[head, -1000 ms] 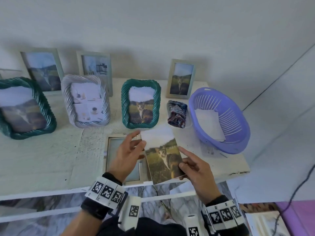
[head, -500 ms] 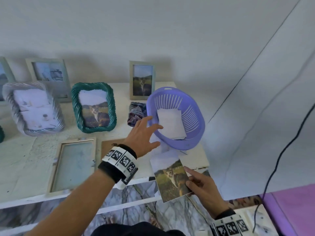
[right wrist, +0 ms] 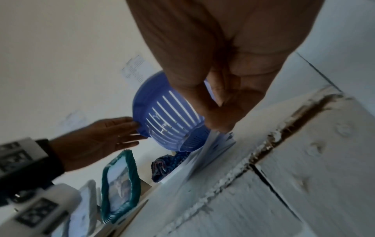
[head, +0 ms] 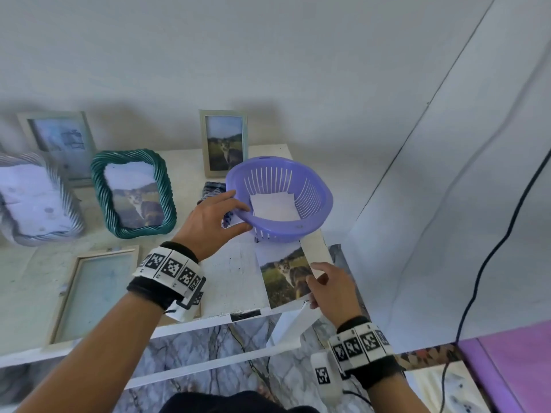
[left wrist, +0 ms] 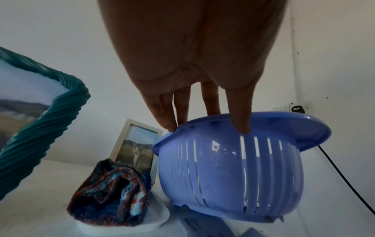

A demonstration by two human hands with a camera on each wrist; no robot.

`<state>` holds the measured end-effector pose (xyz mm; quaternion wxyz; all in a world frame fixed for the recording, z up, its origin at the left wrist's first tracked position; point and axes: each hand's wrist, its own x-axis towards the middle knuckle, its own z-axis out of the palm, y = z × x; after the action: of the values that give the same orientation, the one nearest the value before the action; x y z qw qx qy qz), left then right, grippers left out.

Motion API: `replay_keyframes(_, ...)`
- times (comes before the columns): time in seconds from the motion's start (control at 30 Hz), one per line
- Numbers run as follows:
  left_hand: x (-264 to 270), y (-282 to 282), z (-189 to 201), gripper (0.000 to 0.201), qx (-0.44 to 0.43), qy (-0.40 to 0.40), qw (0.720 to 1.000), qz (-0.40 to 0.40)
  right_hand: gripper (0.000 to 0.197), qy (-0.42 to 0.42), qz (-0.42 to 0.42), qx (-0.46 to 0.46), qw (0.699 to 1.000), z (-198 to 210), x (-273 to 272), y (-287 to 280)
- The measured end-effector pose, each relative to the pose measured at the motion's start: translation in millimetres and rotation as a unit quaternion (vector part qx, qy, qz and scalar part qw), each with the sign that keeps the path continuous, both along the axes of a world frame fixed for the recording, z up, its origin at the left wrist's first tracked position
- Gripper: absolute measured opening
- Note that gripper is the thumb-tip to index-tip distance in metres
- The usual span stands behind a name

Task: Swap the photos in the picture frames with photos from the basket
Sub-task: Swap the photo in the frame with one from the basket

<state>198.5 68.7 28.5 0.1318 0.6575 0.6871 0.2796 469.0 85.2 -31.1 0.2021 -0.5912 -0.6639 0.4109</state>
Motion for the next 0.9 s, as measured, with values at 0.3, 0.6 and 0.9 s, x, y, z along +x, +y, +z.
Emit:
replay_keyframes(0.3, 0, -5, -9, 0.035, -0.002, -0.010, 1.000, -0.002, 0.014, -0.153, 0.024, 0.081, 0.985, -13, -25, 41)
replay_keyframes(0.6, 9, -19, -31, 0.037, -0.003, 0.001, 1.000, 0.001, 0.027, -0.118, 0.012, 0.068, 0.991, -24, -18, 49)
replay_keyframes(0.9, 5, -18, -34, 0.037, 0.003, -0.002, 1.000, 0.003, 0.030, -0.204, 0.061, 0.115, 0.970, -14, -14, 44)
